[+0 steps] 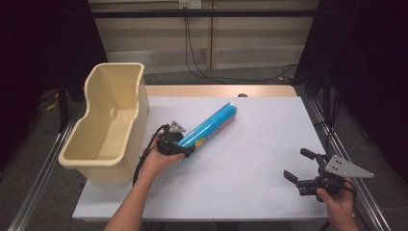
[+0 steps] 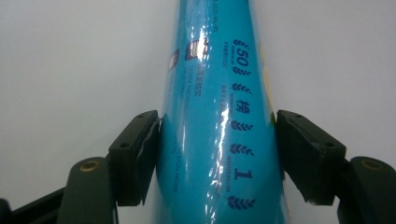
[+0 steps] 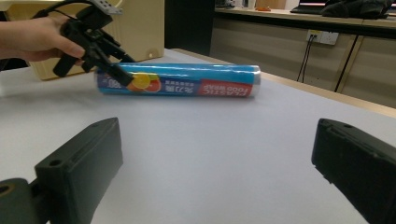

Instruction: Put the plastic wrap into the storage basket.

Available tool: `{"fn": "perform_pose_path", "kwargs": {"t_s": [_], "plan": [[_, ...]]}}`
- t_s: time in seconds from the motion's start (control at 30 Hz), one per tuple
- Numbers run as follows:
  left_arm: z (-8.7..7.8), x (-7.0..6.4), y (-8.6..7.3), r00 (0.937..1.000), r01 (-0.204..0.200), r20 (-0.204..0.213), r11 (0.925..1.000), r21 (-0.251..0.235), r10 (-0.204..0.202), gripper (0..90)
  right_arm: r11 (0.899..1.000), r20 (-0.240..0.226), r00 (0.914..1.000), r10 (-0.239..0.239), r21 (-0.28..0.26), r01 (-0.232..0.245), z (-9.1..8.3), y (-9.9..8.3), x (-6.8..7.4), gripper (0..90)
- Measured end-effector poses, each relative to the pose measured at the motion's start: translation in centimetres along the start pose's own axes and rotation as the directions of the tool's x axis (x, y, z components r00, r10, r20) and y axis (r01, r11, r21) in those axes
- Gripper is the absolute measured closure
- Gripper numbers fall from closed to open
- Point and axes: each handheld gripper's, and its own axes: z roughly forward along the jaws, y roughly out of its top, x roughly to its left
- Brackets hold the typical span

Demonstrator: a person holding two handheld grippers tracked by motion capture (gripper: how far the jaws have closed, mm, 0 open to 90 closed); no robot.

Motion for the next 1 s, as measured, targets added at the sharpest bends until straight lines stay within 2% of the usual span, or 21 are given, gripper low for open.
{"fn": "perform_pose_path", "kwargs": {"t_s": [0.07, 0.1, 0.13, 0.2, 0.3, 0.33, 0.37, 0.4, 0.43, 0.5, 0.6, 0.67, 0.73, 0.77, 0.83, 0.9, 1.0], "plan": [[-1.1, -0.5, -1.0, 0.9999, 0.010, -0.003, 0.9999, -0.001, -0.010, 32.3, 1.000, -0.001, 1.0000, 0.000, 0.002, 0.000, 0.1, 0.0, 0.1, 1.7], [-2.1, -0.7, -2.1, 0.9997, 0.024, 0.001, 0.9996, -0.017, -0.024, 32.3, 1.000, -0.002, 1.0000, -0.001, 0.003, 0.001, 0.2, 0.0, 0.1, 1.7], [-2.1, -0.7, -2.1, 0.9997, 0.024, 0.001, 0.9996, -0.017, -0.024, 32.3, 1.000, -0.002, 1.0000, -0.001, 0.003, 0.001, 0.2, 0.0, 0.1, 1.7], [-3.2, -1.0, -3.5, 0.9990, 0.044, 0.006, 0.9982, -0.042, -0.044, 32.3, 1.000, -0.002, 1.0000, -0.003, 0.004, 0.003, 0.3, 0.1, 0.2, 1.7], [-5.1, -1.8, -5.0, 0.9995, 0.032, -0.007, 0.9991, -0.029, -0.032, 32.3, 1.000, -0.010, 0.9999, -0.010, 0.008, 0.010, 0.5, 0.1, 0.3, 1.7], [-5.1, -1.8, -5.0, 0.9995, 0.032, -0.007, 0.9991, -0.029, -0.032, 32.2, 1.000, -0.010, 0.9999, -0.010, 0.008, 0.010, 0.5, 0.1, 0.3, 1.7], [-5.9, -2.0, -5.8, 0.9986, 0.053, 0.003, 0.9978, -0.039, -0.053, 32.2, 1.000, -0.008, 0.9999, -0.012, 0.010, 0.012, 0.6, 0.1, 0.4, 1.7], [-5.9, -2.0, -5.8, 0.9986, 0.053, 0.003, 0.9978, -0.039, -0.053, 32.2, 1.000, -0.008, 0.9999, -0.012, 0.010, 0.012, 0.6, 0.1, 0.4, 1.7], [-6.4, -2.1, -6.5, 0.9980, 0.062, 0.012, 0.9967, -0.052, -0.062, 32.2, 1.000, -0.008, 0.9999, -0.013, 0.007, 0.013, 0.6, 0.1, 0.4, 1.7], [-6.6, -2.2, -6.7, 0.9979, 0.064, 0.013, 0.9965, -0.054, -0.064, 32.1, 1.000, -0.007, 0.9999, -0.012, 0.006, 0.012, 0.6, 0.1, 0.4, 1.7], [-6.6, -2.1, -6.1, 0.9990, 0.043, 0.016, 0.9987, -0.028, -0.042, 31.9, 1.000, -0.006, 0.9999, -0.014, 0.012, 0.014, 0.8, 0.1, 0.4, 1.7], [-6.7, -2.1, -6.0, 0.9989, 0.042, 0.021, 0.9982, -0.042, -0.042, 32.0, 1.000, -0.006, 0.9999, -0.014, 0.012, 0.014, 0.8, 0.1, 0.4, 1.7], [-6.7, -2.1, -5.3, 0.9985, 0.042, 0.037, 0.9977, -0.053, -0.040, 30.2, 1.000, -0.007, 0.9998, -0.016, 0.009, 0.016, 0.8, 0.2, 0.4, 1.7], [-6.6, -2.1, -5.0, 0.9984, 0.042, 0.040, 0.9980, -0.047, -0.041, 26.0, 1.000, -0.006, 0.9998, -0.016, 0.007, 0.016, 0.8, 0.2, 0.4, 1.7], [-6.2, -2.1, -4.2, 0.9993, 0.023, 0.032, 0.9990, -0.039, -0.022, 24.5, 1.000, -0.005, 0.9999, -0.013, 0.008, 0.013, 0.8, 0.2, 0.4, 1.7], [-5.8, -2.1, -3.4, 0.9987, 0.031, 0.040, 0.9984, -0.048, -0.029, 24.4, 1.000, -0.005, 0.9999, -0.013, 0.008, 0.013, 0.8, 0.2, 0.4, 1.7], [-5.1, -1.9, -2.2, 0.9988, 0.022, 0.045, 0.9982, -0.056, -0.020, 23.9, 1.000, -0.007, 0.9999, -0.012, 0.006, 0.012, 0.7, 0.2, 0.4, 1.7]]}}
